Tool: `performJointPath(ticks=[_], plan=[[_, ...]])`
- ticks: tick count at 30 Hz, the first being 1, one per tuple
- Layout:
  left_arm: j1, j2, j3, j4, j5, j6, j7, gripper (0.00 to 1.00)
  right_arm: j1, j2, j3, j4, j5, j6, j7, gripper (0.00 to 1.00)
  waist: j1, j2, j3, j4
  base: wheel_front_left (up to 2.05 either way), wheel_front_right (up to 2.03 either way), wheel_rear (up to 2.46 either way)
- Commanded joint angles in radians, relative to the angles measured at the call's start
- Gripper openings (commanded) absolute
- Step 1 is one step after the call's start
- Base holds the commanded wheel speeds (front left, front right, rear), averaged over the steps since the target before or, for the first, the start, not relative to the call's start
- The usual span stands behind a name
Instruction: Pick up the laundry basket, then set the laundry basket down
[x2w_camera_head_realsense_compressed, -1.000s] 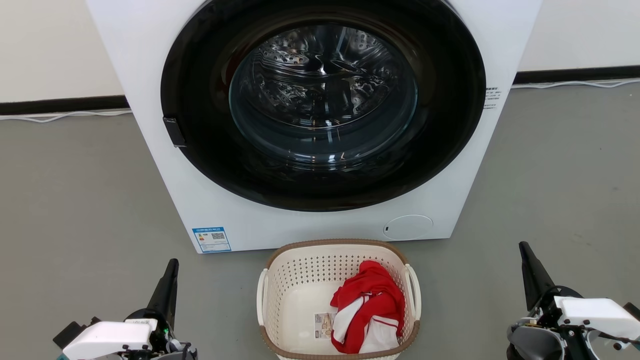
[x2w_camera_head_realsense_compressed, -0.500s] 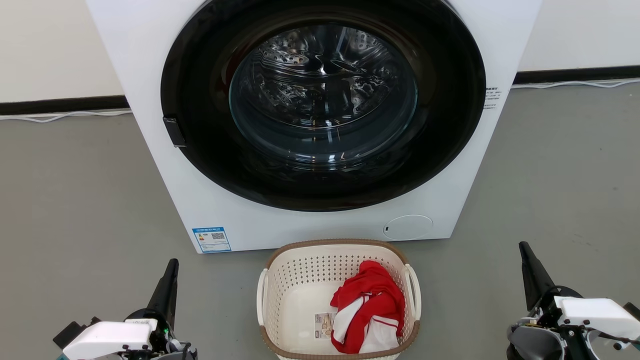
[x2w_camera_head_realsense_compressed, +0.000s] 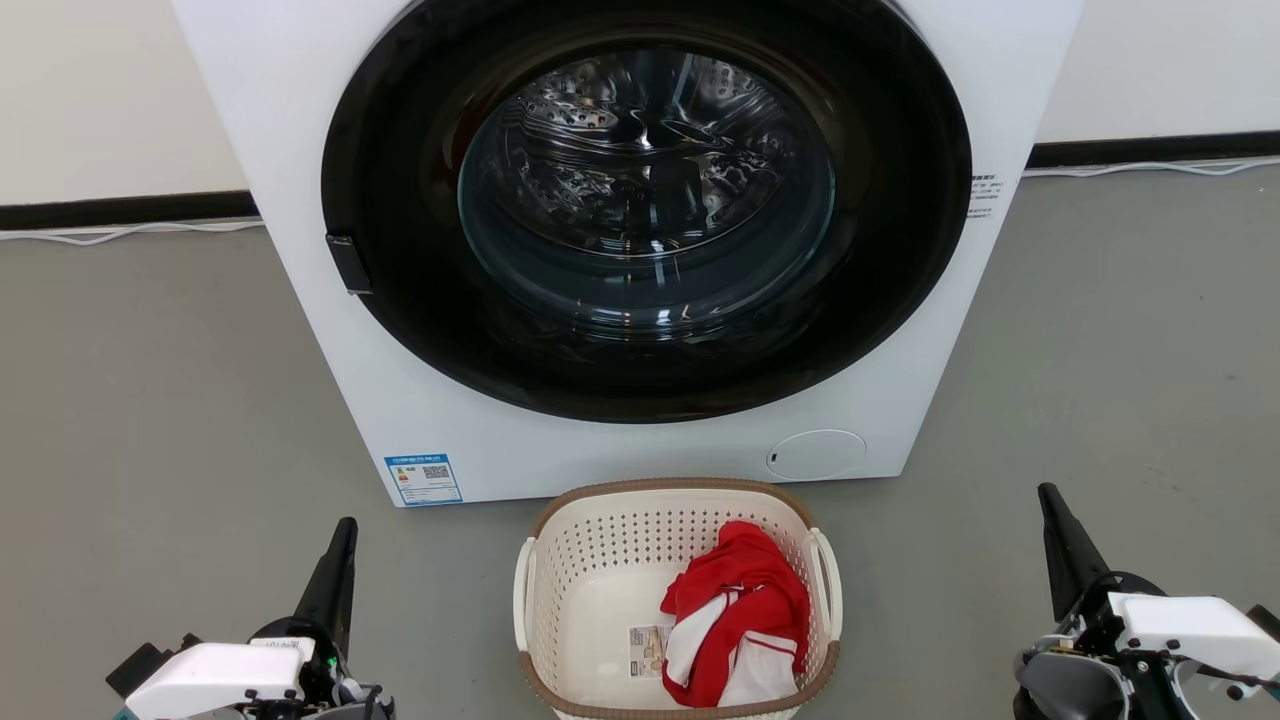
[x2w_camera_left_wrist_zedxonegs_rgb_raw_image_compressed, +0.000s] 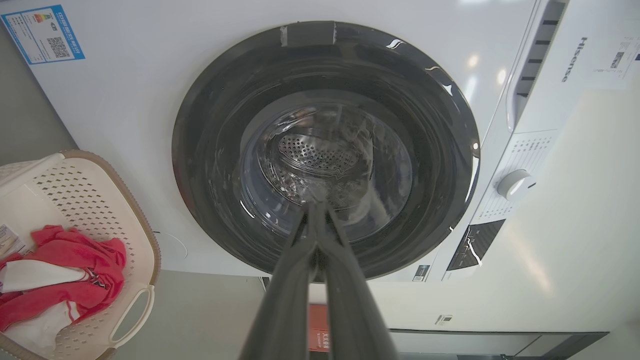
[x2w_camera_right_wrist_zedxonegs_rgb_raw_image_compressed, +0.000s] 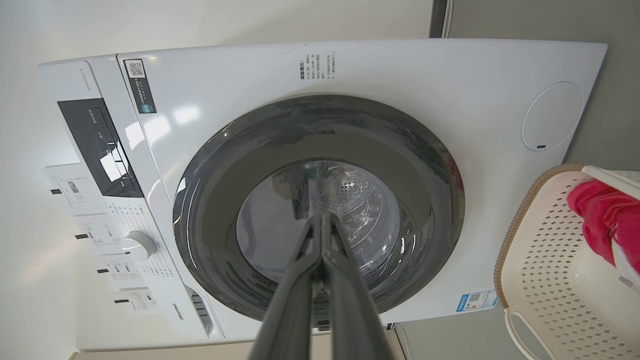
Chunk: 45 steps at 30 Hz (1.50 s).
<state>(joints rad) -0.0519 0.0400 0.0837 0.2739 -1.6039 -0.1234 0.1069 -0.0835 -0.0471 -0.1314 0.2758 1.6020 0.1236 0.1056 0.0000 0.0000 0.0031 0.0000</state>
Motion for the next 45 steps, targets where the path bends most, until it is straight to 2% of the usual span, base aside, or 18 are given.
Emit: performJointPath(ticks=[1, 2, 3, 7, 11, 15, 20, 45], plan=[[-0.056, 0.01, 0.03, -0.029, -0.005, -0.007, 0.006, 0.0, -0.024, -0.003, 0.018, -0.031, 0.007, 0.007, 0.007, 0.0, 0.0, 0.0, 0.0, 0.0, 0.0, 0.0, 0.0], [-0.056, 0.01, 0.03, -0.029, -0.005, -0.007, 0.006, 0.0, -0.024, -0.003, 0.018, -0.031, 0.007, 0.007, 0.007, 0.0, 0.0, 0.0, 0.0, 0.0, 0.0, 0.0, 0.0], [0.0, 0.0, 0.0, 0.001, 0.0, 0.0, 0.0, 1.0, 0.0, 0.0, 0.0, 0.001, 0.0, 0.0, 0.0, 1.0, 0.0, 0.0, 0.0, 0.0, 0.0, 0.0, 0.0], [0.009, -0.003, -0.005, 0.016, 0.003, 0.0, -0.009, 1.0, 0.007, 0.002, 0.004, 0.011, -0.001, 0.0, -0.006, 1.0, 0.0002, 0.0, 0.0, 0.0, 0.0, 0.0, 0.0], [0.011, -0.003, -0.013, 0.014, 0.008, 0.0, -0.021, 1.0, 0.012, 0.001, 0.009, 0.002, -0.006, 0.0, -0.018, 1.0, 0.0022, 0.0, -0.002, 0.0, 0.0, 0.0, 0.0], [0.015, -0.002, -0.02, 0.013, 0.016, 0.0, -0.032, 1.0, 0.019, -0.001, 0.016, -0.005, -0.02, 0.0, -0.031, 1.0, 0.0003, 0.0, -0.001, 0.0, 0.0, 0.0, 0.0], [0.016, -0.002, -0.027, 0.014, 0.042, -0.001, -0.047, 1.0, 0.023, -0.005, 0.022, -0.012, -0.061, 0.001, -0.046, 1.0, 0.0001, 0.0, 0.0, 0.0, 0.0, 0.0, 0.0], [0.012, 0.001, -0.046, 0.019, 0.324, -0.002, -0.118, 1.0, 0.037, -0.012, 0.037, -0.065, -0.475, 0.002, -0.116, 1.0, 0.0, 0.0, 0.001, -0.003, 0.0, 0.0, 0.0]])
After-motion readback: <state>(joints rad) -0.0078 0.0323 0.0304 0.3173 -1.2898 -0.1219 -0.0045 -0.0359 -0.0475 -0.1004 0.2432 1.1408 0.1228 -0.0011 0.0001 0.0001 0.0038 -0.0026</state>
